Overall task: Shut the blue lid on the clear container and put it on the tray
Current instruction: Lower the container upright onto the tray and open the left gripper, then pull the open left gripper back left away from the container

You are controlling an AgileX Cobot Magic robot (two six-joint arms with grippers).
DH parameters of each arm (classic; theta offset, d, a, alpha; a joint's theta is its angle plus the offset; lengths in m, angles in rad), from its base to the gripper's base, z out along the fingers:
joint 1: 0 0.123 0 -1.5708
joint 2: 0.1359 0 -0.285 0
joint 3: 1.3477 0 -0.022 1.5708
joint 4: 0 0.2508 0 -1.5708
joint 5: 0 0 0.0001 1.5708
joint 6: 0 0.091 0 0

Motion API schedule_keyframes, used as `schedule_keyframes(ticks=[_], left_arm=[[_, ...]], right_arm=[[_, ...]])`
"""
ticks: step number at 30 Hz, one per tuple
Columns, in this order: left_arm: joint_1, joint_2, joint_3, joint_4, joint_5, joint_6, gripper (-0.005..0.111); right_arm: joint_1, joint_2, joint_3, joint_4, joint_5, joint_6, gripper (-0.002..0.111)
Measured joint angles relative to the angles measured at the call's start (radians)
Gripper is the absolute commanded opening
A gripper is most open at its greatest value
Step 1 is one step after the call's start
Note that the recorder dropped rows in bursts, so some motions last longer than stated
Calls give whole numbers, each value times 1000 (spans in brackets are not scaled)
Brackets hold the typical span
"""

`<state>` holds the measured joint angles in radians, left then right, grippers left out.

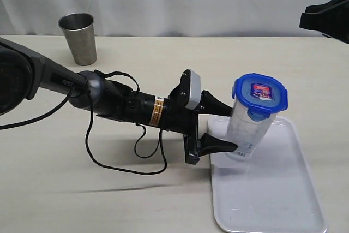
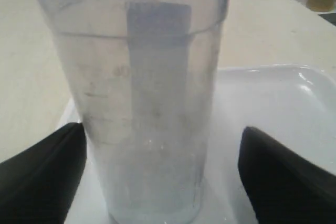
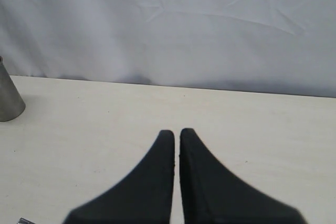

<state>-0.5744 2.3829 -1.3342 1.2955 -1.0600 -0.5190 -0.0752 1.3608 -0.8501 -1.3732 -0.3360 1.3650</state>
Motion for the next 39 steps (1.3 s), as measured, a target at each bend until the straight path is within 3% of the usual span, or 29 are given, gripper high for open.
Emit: schedule_keyframes(ticks=[4,14,16,25,31,39], left_arm=[[4,0,0,28,-26,-2,79],[101,0,0,30,-59,-64,76],[120,0,0,30,-84,-73,67],[144,-73,0,133,-49,-222,0],[144,-182,0,279,136,-421,0],[144,-330,0,362,407,-715,0]], right_arm=[[0,0,0,0,0,0,4],[0,0,0,0,0,0,4],[0,0,0,0,0,0,4],[0,0,0,0,-16,-4,4],[0,0,0,-1,-71,-10,4],[0,-40,11,-6,-86,-10,4]])
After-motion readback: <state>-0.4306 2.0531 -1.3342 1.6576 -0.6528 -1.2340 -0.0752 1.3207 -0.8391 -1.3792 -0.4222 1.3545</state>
